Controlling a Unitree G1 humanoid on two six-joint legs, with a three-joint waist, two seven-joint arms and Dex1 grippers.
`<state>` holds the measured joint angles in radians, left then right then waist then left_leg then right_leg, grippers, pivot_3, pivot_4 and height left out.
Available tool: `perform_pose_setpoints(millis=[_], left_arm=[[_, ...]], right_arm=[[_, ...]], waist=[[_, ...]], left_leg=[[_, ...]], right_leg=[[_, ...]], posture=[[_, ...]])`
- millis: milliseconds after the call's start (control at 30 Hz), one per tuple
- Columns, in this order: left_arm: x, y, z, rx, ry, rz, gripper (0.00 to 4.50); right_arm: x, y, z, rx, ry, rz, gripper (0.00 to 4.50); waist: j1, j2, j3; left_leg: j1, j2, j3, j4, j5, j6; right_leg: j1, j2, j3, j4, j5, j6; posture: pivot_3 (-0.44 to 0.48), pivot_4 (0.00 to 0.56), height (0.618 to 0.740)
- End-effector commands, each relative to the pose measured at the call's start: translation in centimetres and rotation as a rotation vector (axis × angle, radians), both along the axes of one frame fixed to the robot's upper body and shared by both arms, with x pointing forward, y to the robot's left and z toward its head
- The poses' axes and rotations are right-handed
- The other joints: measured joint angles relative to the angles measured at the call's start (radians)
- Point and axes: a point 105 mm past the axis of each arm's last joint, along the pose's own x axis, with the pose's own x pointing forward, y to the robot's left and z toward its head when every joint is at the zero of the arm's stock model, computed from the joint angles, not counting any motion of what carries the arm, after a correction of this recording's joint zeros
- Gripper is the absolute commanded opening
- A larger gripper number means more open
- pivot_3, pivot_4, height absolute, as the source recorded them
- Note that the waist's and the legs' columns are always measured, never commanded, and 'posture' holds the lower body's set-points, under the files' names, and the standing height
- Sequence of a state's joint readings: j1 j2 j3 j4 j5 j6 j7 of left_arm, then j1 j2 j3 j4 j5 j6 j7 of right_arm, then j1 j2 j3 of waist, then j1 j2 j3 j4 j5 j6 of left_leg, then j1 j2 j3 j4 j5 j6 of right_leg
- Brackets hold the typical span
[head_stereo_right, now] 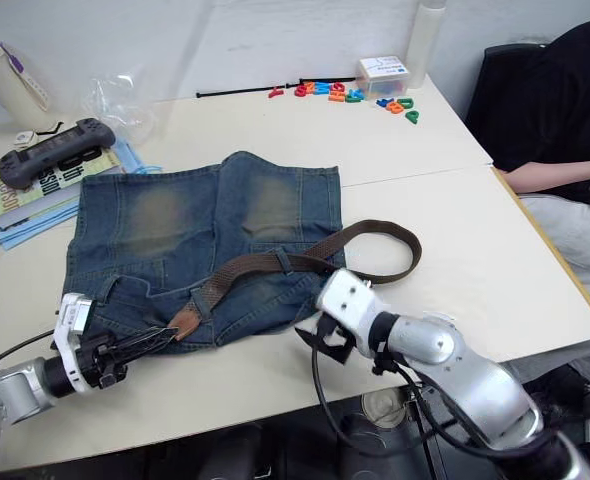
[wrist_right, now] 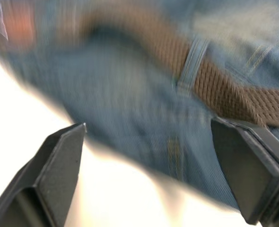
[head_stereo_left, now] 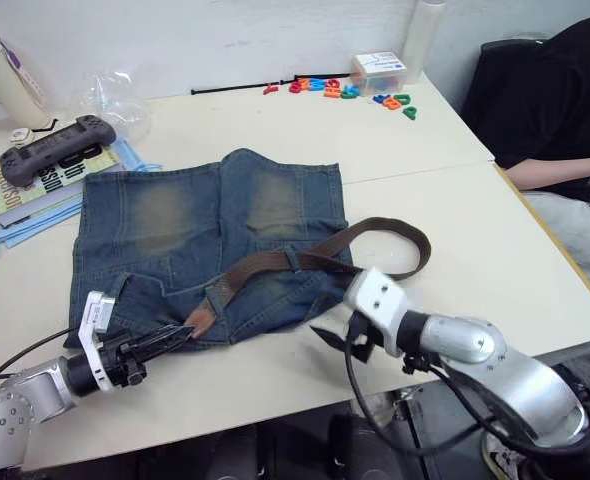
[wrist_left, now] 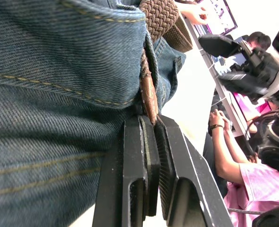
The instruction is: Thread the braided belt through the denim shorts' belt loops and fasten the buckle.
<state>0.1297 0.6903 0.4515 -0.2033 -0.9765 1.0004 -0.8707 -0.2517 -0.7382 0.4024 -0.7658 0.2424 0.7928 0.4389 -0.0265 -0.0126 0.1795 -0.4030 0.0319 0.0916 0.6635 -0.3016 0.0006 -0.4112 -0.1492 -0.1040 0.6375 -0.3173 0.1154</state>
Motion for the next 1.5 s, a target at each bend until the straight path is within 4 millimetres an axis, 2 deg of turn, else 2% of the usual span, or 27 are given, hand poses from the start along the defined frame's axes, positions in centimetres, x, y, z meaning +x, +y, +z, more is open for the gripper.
perform_pose_setpoints(millis=[33, 200, 300, 333, 400, 633, 667, 867, 967, 1200, 1300, 1500], left_arm=[[0.1, -0.7, 0.4, -0.006, -0.028, -0.024, 0.0], [0.2, -0.9, 0.4, -0.01, -0.033, -0.026, 0.0], [0.2, -1.1, 0.4, -0.012, -0.036, -0.026, 0.0], [0.2, -1.1, 0.4, -0.013, -0.037, -0.025, 0.0], [0.2, -1.2, 0.4, -0.015, -0.04, -0.024, 0.0], [0.3, -1.6, 0.3, -0.024, -0.05, -0.024, 0.0], [0.3, -1.7, 0.2, -0.027, -0.051, -0.027, 0.0], [0.9, -2.6, 0.3, -0.048, -0.072, -0.034, 0.0], [1.2, -3.6, 0.7, -0.067, -0.094, -0.058, 0.0], [1.8, -4.9, 1.1, -0.082, -0.122, -0.078, 0.0], [1.8, -5.1, 1.1, -0.083, -0.125, -0.083, 0.0], [1.9, -5.5, 1.2, -0.082, -0.138, -0.092, 0.0]], right_arm=[[0.2, 0.9, 0.0, -0.124, -0.22, 0.074, 4.47], [2.5, 0.2, -1.0, -0.264, -0.345, 0.02, 4.47], [3.1, 0.0, -2.3, -0.319, -0.326, 0.01, 4.47], [3.1, 0.0, -2.8, -0.336, -0.319, 0.018, 4.25], [3.2, 0.1, -3.2, -0.347, -0.321, 0.022, 3.71], [3.7, -0.6, -2.8, -0.347, -0.356, -0.016, 0.33], [3.9, -1.0, -2.6, -0.353, -0.371, -0.025, 0.04], [5.1, -5.1, -1.0, -0.433, -0.445, -0.121, 0.04], [5.7, -9.2, -0.4, -0.513, -0.433, -0.203, 0.04], [7.2, -15.8, 0.0, -0.648, -0.379, -0.362, 0.04], [7.7, -16.8, 0.2, -0.672, -0.38, -0.388, 0.04], [7.8, -15.5, -0.2, -0.581, -0.35, -0.385, 0.04]], waist=[[0.0, 0.0, 0.0], [0.002, -0.001, 0.0], [0.003, -0.002, -0.001], [0.003, -0.003, -0.001], [0.002, -0.004, -0.001], [0.007, -0.005, -0.002], [0.009, -0.005, -0.002], [0.029, -0.005, -0.002], [0.036, -0.005, -0.002], [0.045, -0.005, -0.002], [0.047, -0.005, -0.002], [0.047, -0.005, -0.002]], left_leg=[[0.0, 0.0, 0.0, 0.0, 0.0, 0.0], [0.0, 0.0, 0.0, 0.003, 0.001, 0.0], [0.0, 0.0, -0.001, 0.003, 0.001, 0.0], [0.0, 0.0, -0.001, 0.003, 0.001, 0.0], [0.0, 0.0, -0.001, 0.003, 0.001, 0.0], [0.001, 0.0, -0.001, 0.004, 0.001, 0.0], [0.001, 0.0, -0.001, 0.004, 0.001, 0.0], [0.0, -0.001, -0.001, 0.005, 0.001, 0.001], [0.0, -0.001, -0.001, 0.005, 0.001, 0.002], [0.0, -0.001, -0.001, 0.006, 0.001, 0.002], [0.0, -0.001, 0.0, 0.007, 0.001, 0.002], [0.0, -0.001, -0.001, 0.007, 0.001, 0.002]], right_leg=[[0.0, 0.0, 0.0, 0.0, 0.0, 0.0], [0.001, 0.0, 0.0, 0.0, 0.0, 0.001], [0.002, 0.0, 0.0, 0.0, 0.001, 0.001], [0.002, 0.0, 0.0, 0.0, 0.001, 0.001], [0.002, 0.0, -0.001, 0.0, 0.001, 0.001], [0.004, -0.001, -0.001, 0.001, 0.001, 0.001], [0.004, -0.001, -0.001, 0.001, 0.001, 0.001], [0.004, -0.001, -0.001, 0.0, 0.001, 0.001], [0.004, -0.001, -0.001, 0.0, 0.001, 0.002], [0.004, 0.0, -0.001, 0.0, 0.002, 0.002], [0.005, 0.0, -0.001, 0.0, 0.002, 0.002], [0.005, 0.0, -0.001, 0.0, 0.002, 0.002]], posture=[[0.0, 0.15, 0.703], [0.0, 0.15, 0.703], [0.0, 0.15, 0.703], [0.0, 0.15, 0.703], [0.0, 0.15, 0.703], [0.0, 0.15, 0.703], [0.0, 0.15, 0.703], [0.0, 0.15, 0.703], [0.0, 0.15, 0.703], [0.0, 0.15, 0.703], [0.0, 0.15, 0.703], [0.0, 0.15, 0.703]])
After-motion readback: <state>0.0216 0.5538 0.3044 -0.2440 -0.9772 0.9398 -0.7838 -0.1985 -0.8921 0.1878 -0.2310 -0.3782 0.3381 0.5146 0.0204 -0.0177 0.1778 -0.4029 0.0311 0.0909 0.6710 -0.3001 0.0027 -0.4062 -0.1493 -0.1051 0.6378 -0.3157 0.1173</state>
